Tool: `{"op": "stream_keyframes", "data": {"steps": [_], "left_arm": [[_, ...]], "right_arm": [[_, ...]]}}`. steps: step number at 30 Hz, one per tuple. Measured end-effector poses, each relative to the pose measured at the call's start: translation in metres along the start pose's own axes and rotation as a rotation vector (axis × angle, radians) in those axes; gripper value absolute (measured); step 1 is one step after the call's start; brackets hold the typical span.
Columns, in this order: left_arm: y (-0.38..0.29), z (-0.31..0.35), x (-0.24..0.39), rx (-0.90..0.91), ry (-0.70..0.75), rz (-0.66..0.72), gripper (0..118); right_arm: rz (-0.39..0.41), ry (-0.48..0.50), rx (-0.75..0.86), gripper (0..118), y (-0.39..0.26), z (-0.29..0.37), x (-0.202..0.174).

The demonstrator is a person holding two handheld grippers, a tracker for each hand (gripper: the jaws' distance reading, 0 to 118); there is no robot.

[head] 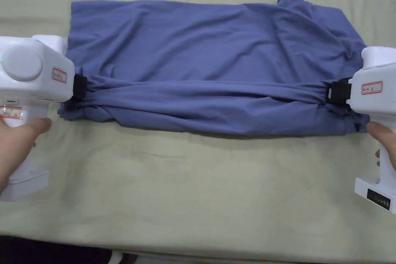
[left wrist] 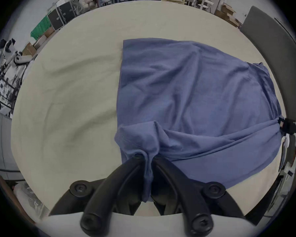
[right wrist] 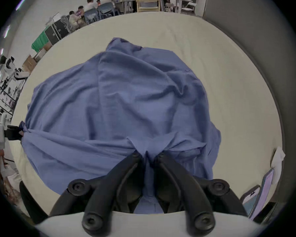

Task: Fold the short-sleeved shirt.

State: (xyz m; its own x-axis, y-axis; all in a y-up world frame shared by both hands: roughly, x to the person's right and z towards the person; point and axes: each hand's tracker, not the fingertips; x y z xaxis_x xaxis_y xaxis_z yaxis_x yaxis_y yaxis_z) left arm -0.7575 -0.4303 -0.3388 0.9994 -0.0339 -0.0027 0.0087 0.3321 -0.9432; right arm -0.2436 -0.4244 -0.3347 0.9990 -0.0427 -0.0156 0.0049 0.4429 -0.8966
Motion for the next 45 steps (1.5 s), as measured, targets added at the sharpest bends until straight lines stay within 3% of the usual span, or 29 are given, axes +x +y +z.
{"op": "stream_keyframes", "data": {"steps": [2, 3, 5, 6, 9, 11, 12, 13, 14, 15, 16, 18, 19, 22, 28, 31, 32, 36, 37, 39, 45], "left_arm": [[-0.002, -0.001, 0.002, 0.008, 0.007, -0.008, 3], [-0.004, -0.001, 0.001, 0.018, 0.011, -0.011, 11], [-0.006, 0.001, -0.001, 0.057, 0.086, 0.007, 56], [-0.008, 0.005, -0.004, 0.058, 0.137, 0.000, 67], [-0.026, 0.035, -0.016, 0.099, -0.005, 0.057, 70], [-0.050, 0.070, -0.017, 0.187, 0.025, 0.036, 70], [-0.063, 0.086, -0.015, 0.229, 0.039, 0.027, 70], [-0.081, 0.103, -0.013, 0.280, 0.032, 0.024, 70], [-0.099, 0.119, -0.011, 0.318, -0.010, 0.025, 58], [-0.120, 0.134, -0.007, 0.361, -0.047, 0.021, 19], [-0.137, 0.144, -0.002, 0.392, -0.068, 0.022, 0], [-0.161, 0.151, 0.010, 0.342, -0.019, 0.033, 0], [-0.168, 0.152, 0.016, 0.244, -0.039, -0.032, 0], [-0.183, 0.152, 0.032, 0.279, 0.044, -0.094, 0], [-0.141, 0.105, 0.010, 0.279, 0.067, -0.066, 1], [-0.100, 0.063, -0.010, 0.176, -0.004, 0.011, 46], [-0.088, 0.049, -0.015, 0.160, -0.020, 0.044, 53], [-0.053, 0.005, -0.015, 0.119, -0.042, 0.027, 53], [-0.051, 0.000, -0.013, 0.101, -0.052, 0.001, 50], [-0.056, 0.007, -0.006, 0.188, -0.052, -0.054, 10], [-0.052, 0.027, -0.009, 0.147, -0.106, 0.001, 9]], "right_arm": [[-0.001, -0.003, 0.019, 18, -0.003, 0.002, -0.001], [0.002, -0.002, 0.034, 36, -0.006, 0.003, -0.001], [-0.054, 0.128, 0.068, 99, -0.010, 0.007, 0.003], [-0.075, 0.151, 0.049, 117, -0.011, 0.010, 0.002], [-0.108, 0.141, 0.108, 118, -0.024, 0.038, 0.001], [-0.105, 0.132, 0.122, 118, -0.041, 0.064, -0.001], [-0.107, 0.129, 0.135, 117, -0.051, 0.075, -0.002], [-0.089, 0.137, 0.159, 97, -0.063, 0.090, -0.004], [-0.067, 0.130, 0.208, 52, -0.078, 0.106, -0.008], [-0.047, 0.116, 0.230, 2, -0.091, 0.119, -0.013], [-0.025, 0.067, 0.245, 2, -0.107, 0.128, -0.019], [-0.020, -0.022, 0.258, 2, -0.135, 0.141, -0.025], [-0.017, 0.016, 0.234, 2, -0.145, 0.145, -0.025], [-0.040, 0.063, 0.204, 2, -0.166, 0.148, -0.027], [-0.057, 0.076, 0.204, 2, -0.173, 0.154, -0.026], [-0.057, 0.088, 0.196, 2, -0.167, 0.150, -0.029], [-0.050, 0.082, 0.190, 2, -0.164, 0.148, -0.031], [-0.035, 0.050, 0.167, 2, -0.152, 0.139, -0.036], [-0.034, 0.049, 0.164, 2, -0.148, 0.137, -0.037], [-0.038, 0.053, 0.156, 2, -0.141, 0.130, -0.036], [-0.040, 0.075, 0.147, 2, -0.115, 0.113, -0.034]]}}
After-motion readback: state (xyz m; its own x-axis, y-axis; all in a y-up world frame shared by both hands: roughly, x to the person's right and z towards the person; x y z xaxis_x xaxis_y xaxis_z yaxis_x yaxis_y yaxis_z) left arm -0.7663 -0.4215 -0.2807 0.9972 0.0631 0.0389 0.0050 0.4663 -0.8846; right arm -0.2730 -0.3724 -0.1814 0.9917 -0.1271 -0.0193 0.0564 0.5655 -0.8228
